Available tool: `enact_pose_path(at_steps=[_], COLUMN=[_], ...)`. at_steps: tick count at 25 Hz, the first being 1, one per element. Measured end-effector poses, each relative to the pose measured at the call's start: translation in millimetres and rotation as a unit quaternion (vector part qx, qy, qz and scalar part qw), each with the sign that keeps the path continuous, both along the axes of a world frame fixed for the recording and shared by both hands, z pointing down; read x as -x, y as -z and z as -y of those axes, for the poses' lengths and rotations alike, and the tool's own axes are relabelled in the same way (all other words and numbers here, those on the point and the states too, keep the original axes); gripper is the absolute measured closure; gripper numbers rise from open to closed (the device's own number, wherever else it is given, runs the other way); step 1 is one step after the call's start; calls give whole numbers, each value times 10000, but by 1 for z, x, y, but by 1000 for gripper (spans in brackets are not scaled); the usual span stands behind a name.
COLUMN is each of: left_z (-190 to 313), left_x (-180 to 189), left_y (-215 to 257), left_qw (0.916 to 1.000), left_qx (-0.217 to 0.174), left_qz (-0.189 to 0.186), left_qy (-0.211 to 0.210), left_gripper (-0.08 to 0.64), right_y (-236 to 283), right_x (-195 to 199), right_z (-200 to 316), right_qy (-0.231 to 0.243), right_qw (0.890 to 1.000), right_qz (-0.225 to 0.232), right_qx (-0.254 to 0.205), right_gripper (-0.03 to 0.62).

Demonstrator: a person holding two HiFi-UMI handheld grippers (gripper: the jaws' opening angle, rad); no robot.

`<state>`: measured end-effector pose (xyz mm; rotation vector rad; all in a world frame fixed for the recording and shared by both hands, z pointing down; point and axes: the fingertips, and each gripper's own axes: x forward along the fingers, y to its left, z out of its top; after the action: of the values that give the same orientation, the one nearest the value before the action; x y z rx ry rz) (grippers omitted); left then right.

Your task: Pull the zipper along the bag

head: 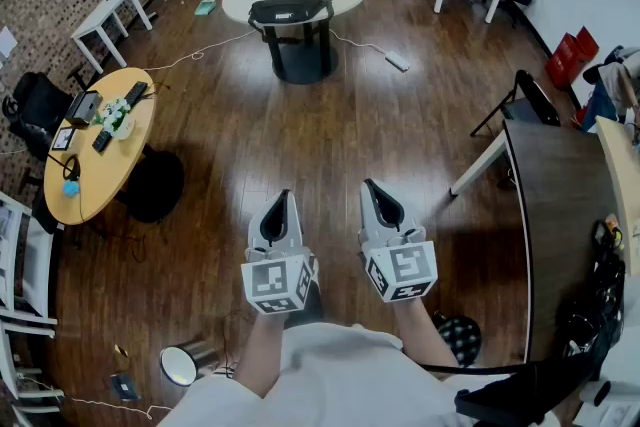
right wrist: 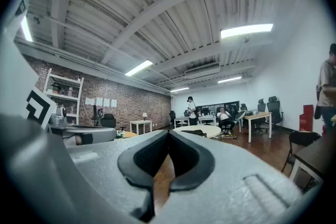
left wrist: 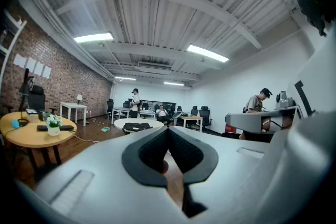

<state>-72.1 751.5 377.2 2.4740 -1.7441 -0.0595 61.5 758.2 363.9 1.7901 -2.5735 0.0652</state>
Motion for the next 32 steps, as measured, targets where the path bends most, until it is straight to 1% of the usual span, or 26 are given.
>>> enact_pose_path(at_steps=[3, 10, 14, 18, 22, 27, 32], left_z=[65, 197, 250, 294, 354, 456, 554], left_x=[19, 60, 67, 66, 65, 45, 16], left_y=[5, 36, 29, 20, 10, 20, 40], left_qw=[9999, 9987, 9985, 9983, 9985, 9989, 9984], left_qx=[-122, -377, -271, -119, -78, -89, -269], left_qz=[85, 26, -38, -56, 16, 242, 369], left_qy=[-77, -350, -477, -570, -534, -403, -338], left_gripper=[545, 545, 545, 545, 545, 545, 545], right_y=[1, 24, 13, 3, -4, 4, 25], right_x=[25, 78, 93, 95, 95, 75, 45], right_z=[63, 192, 241, 293, 359, 464, 567], right_qy=[-12, -87, -99, -51, 24, 296, 507], right_qw=[10000, 9998, 9998, 9994, 9995, 9993, 9987], right_qz=[-25, -127, -135, -143, -71, 76, 103], right_qx=[-2, -83, 98, 322, 299, 224, 32], right_gripper=[601, 601, 601, 601, 601, 601, 601])
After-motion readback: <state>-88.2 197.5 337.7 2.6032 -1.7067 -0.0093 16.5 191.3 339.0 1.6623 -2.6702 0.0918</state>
